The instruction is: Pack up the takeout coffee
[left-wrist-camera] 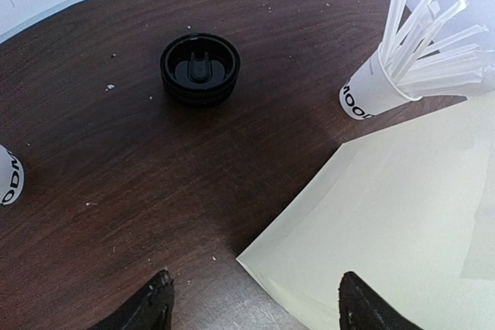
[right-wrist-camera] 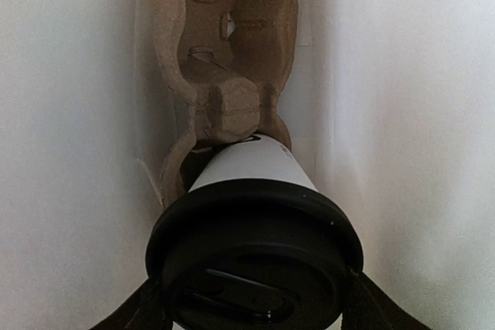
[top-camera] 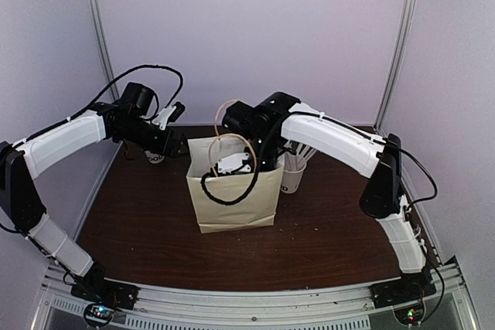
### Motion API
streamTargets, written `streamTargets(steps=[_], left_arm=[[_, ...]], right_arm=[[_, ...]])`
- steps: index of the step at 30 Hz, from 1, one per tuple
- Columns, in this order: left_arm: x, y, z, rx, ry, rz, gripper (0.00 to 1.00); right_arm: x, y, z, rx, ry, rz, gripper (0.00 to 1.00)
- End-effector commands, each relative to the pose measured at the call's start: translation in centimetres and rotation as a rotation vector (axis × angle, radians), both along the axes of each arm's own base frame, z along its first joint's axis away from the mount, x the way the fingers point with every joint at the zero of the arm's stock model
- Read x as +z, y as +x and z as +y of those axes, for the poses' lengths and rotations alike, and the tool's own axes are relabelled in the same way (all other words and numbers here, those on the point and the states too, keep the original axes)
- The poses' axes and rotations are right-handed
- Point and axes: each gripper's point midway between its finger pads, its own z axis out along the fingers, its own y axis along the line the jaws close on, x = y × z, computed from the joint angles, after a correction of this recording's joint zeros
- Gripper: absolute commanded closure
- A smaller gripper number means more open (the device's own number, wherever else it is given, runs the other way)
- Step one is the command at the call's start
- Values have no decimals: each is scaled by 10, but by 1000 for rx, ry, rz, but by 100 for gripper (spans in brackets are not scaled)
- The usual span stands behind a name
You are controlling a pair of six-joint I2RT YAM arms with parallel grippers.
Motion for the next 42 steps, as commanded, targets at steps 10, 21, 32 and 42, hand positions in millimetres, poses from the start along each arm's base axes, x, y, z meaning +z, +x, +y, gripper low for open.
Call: streamTargets(steps=[10,21,32,42], left_arm=[[15,-6,1,-8,-16,-40,26],[9,-8,2,-13,-12,-28,26],[10,-13,2,-23,-15,-26,26],[15,-19,2,-31,-29,-33,26]], right_arm=[[-44,-3,-14,-83,-144,7,26],[-6,-9,-14,-67,-56,1,4],[34,-28,-10,-37,43,9,2],[47,-39,-11,-20,57,-6,7]])
